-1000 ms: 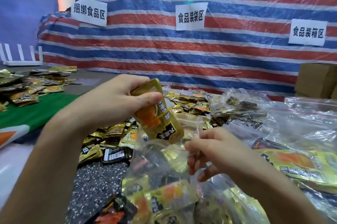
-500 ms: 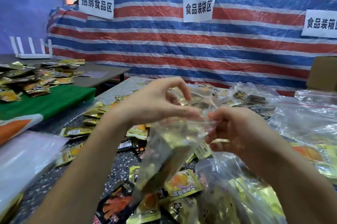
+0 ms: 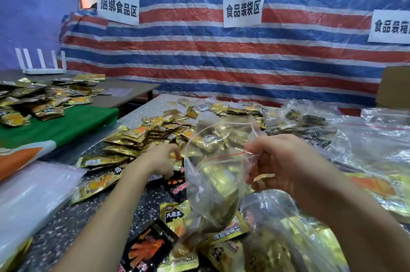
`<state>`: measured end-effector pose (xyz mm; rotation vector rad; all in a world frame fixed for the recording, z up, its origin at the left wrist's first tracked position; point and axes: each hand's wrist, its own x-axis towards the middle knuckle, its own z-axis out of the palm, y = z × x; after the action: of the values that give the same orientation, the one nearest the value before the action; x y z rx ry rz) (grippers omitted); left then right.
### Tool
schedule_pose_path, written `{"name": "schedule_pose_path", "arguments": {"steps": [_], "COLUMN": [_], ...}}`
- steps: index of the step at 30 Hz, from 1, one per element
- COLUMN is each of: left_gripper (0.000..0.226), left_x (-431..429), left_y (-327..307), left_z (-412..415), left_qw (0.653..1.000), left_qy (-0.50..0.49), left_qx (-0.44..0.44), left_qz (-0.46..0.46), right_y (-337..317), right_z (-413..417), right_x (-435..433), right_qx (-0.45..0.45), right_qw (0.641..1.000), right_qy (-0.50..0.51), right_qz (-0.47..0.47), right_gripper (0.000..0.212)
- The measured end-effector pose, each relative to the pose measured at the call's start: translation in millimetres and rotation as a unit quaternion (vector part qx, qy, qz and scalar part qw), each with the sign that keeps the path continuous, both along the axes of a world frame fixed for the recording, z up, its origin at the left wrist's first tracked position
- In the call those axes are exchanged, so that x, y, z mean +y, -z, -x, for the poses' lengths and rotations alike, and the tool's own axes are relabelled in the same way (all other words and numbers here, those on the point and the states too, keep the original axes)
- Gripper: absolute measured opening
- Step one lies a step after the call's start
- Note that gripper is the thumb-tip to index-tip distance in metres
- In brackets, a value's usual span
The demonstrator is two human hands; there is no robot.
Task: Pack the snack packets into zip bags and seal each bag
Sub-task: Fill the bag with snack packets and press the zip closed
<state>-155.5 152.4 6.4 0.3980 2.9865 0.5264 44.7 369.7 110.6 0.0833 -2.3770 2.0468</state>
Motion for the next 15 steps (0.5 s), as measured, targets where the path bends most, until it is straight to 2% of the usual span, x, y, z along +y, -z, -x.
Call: {"name": "schedule_pose_path", "arguments": {"steps": [4, 9, 15], "left_gripper": [0.029, 0.005, 0.019], "left_x": [2.1, -3.1, -4.1], "left_y": [8.6, -6.7, -57.5], "left_z": [5.3, -0.2, -26.0], "left_qw": [0.999, 0.997, 0.979], "left_qy": [-0.017, -0.016, -0.024], "left_qx": [0.028, 0.050, 0.146], "left_qz": [0.002, -0.056, -0.137], "right_y": [-0.7, -1.5, -2.6], "right_z": [-2.6, -5.8, -5.6], "right_x": [-4.0, -6.8, -8.9], "right_qx": [-0.008, -0.014, -0.026], "right_qw": [0.999, 0.998, 0.998], "right_qy": [-0.017, -0.019, -0.010], "right_qz": [-0.033, -0.051, -0.057], "right_gripper": [0.032, 0.023, 0.025]}}
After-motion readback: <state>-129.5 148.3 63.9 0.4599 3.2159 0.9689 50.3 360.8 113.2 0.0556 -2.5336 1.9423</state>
